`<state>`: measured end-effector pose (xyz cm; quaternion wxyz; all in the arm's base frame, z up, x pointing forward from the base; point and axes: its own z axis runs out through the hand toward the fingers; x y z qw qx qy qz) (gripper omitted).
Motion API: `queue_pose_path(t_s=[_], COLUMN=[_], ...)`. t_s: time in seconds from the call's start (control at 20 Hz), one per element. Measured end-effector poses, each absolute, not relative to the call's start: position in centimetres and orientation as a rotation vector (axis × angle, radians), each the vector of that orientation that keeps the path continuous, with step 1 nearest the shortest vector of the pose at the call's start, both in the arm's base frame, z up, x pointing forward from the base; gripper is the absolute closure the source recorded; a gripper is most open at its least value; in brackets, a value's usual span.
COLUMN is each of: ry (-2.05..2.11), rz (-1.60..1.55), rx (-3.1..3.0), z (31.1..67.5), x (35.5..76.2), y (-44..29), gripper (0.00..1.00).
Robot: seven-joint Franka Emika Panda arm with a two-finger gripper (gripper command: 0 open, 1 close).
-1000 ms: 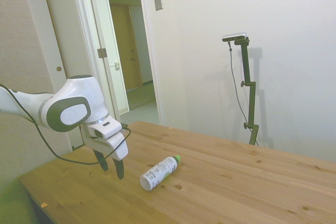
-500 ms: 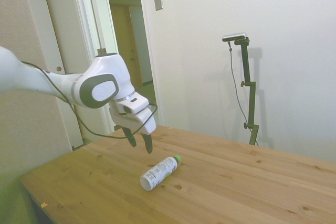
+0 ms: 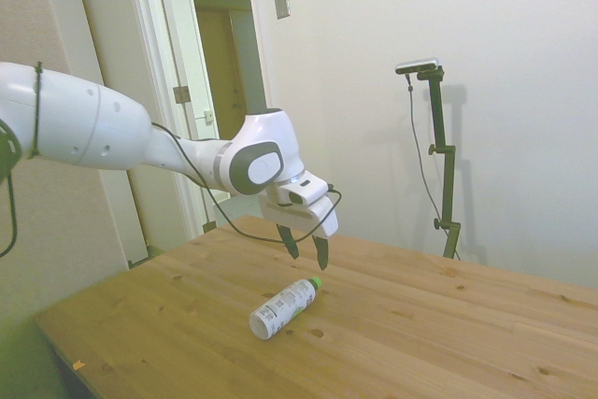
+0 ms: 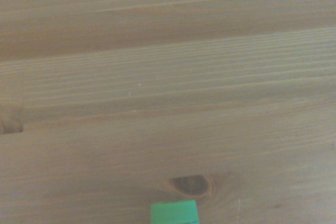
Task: Stand the water bottle
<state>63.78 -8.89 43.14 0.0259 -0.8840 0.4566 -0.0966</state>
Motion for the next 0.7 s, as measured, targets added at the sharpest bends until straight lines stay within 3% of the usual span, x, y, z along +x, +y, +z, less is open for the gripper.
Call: queue_pose_path(t_s=[0.7], ry=[1.404], rz=[-0.228], rx=[-2.812], z=[36.1], x=[66.2], y=[-7.5], gripper=[0.00])
